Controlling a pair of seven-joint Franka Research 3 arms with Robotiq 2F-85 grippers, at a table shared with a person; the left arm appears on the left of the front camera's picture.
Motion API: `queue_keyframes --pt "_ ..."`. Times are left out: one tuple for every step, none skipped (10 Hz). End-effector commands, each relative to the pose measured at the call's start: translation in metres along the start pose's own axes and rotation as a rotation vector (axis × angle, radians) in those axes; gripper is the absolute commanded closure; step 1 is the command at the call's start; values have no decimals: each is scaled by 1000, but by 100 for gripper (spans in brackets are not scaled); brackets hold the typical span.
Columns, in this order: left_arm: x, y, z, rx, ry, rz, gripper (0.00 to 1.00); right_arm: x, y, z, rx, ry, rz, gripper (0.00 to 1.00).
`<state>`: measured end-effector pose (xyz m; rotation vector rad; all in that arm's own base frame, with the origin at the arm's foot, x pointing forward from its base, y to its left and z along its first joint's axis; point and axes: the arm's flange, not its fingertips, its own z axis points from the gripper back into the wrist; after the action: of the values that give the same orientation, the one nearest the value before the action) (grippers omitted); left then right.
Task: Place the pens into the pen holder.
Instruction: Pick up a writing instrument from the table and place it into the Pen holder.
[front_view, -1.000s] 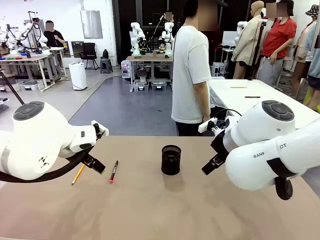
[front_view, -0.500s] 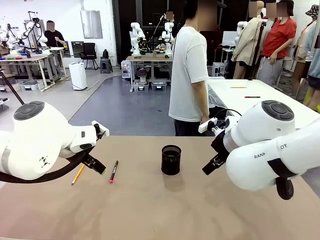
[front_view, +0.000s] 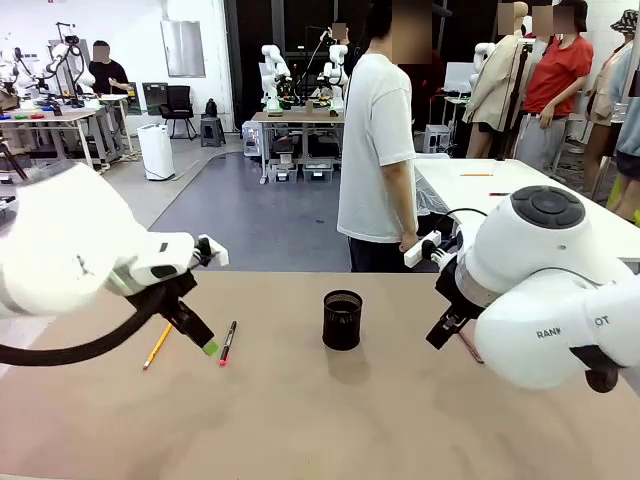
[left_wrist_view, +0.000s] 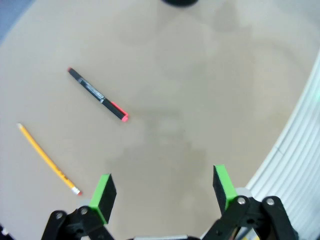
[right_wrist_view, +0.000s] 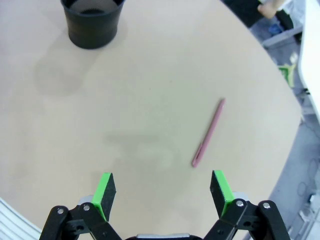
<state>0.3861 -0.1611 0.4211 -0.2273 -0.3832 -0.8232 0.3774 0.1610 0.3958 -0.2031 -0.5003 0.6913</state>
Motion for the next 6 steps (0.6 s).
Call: queue_keyframes --pt "-2 20 16 34 -15 -12 0 6 20 11 9 30 -45 0" --pt "0 0 0 0 0 0 0 0 0 0 0 0 0 0" --pt "0 0 0 0 0 0 0 0 0 0 0 0 0 0" --pt "0 0 0 0 0 0 0 0 0 0 0 0 0 0" --pt "0 0 0 0 0 0 0 0 0 0 0 0 0 0" --pt "0 0 0 0 0 0 0 0 0 0 0 0 0 0"
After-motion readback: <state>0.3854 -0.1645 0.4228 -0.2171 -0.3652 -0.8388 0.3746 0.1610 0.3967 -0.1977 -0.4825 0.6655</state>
